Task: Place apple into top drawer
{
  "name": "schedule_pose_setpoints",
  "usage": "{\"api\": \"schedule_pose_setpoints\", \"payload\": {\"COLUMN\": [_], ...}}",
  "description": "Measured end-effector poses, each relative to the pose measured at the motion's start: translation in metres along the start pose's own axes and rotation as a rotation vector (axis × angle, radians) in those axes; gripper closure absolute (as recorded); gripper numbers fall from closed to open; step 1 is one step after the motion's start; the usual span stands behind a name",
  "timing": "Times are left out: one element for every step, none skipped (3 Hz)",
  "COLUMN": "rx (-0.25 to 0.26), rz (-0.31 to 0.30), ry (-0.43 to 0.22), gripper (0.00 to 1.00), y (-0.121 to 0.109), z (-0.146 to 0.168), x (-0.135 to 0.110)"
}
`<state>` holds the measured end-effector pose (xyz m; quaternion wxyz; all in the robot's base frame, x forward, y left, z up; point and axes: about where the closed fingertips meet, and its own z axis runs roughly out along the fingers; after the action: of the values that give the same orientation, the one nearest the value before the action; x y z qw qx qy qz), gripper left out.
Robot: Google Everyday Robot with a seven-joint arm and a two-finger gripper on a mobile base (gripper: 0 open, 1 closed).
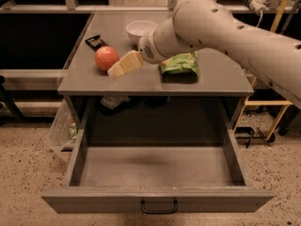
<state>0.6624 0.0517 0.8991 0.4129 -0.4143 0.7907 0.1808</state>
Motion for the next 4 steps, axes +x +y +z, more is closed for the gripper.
{"api": "schedule_pose_setpoints", "payload": {"rx": [-0.047,-0.108,-0.149,-0.180], "rz": [-0.001,0.001,0.005,0.011], "ry": [-0.051,-0.093,-0.114,-0.128], "gripper": [0.00,0.00,0.00,0.00], "y": [0.002,0.005,0.007,0.009], "z": [0.034,0.067,0.095,0.123], "x": [-0.010,-0.018,-0.022,-0.026]}}
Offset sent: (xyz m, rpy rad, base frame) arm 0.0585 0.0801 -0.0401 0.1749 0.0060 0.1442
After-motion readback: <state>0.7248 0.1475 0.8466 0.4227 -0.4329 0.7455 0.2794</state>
